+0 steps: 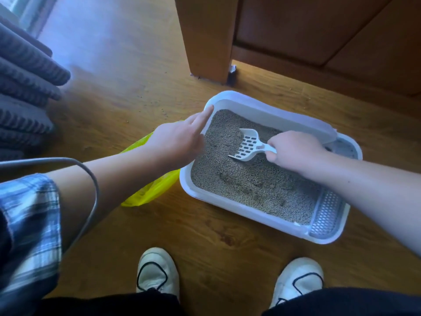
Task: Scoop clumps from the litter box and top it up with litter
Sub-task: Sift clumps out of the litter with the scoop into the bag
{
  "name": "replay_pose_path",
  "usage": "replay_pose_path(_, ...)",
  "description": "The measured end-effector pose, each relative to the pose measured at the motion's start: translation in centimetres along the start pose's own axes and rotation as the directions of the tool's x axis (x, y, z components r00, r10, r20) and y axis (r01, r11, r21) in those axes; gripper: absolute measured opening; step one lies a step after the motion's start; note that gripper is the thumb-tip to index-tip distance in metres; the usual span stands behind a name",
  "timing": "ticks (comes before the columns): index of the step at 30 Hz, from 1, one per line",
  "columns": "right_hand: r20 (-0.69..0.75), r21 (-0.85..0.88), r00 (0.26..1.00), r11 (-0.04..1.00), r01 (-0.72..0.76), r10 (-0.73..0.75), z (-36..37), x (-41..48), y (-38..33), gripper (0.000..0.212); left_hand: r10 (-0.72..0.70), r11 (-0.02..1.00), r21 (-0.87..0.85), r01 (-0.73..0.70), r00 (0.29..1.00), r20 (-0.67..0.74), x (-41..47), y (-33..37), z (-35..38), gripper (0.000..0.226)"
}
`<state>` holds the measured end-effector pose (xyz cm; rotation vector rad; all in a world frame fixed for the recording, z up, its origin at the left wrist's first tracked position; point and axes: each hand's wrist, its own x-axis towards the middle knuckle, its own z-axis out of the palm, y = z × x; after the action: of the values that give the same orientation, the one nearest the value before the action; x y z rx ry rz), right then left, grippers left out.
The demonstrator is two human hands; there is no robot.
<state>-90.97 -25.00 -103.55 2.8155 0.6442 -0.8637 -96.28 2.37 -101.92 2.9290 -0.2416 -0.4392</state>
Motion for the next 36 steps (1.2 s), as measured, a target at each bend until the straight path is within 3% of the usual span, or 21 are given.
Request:
replay_pose_path(14, -0.067, 0.322, 0.998, 0.946, 0.029, -0.008, 2.3, -1.0, 1.0, 0.015, 0.062, 0.998, -0.032, -0.060, 0.995, 0.075, 0.7, 0.2, 1.7, 0.079)
replay_pose_path(29, -0.115, 0.273, 0.990, 0.956, 0.105, -0.076, 2.2, -2.8, 1.4, 0.017, 0.069, 0.997, -0.031, -0.068, 0.997, 0.030, 0.6, 0.2, 1.3, 0.079)
replay_pose_path(34, -0.106, 0.266, 0.991, 0.958, 0.103, -0.077, 2.1, -3.1, 1.5, 0.027, 0.064, 0.998, -0.031, -0.063, 0.998, 0.028, 0.5, 0.4, 1.1, 0.079)
replay_pose_path(36, -0.106, 0.270, 0.992, 0.958, 0.099, -0.072, 2.0, -3.4, 1.4, 0.020, 0.059, 0.998, -0.035, -0.058, 0.998, 0.026, 0.5, 0.5, 1.0, 0.078)
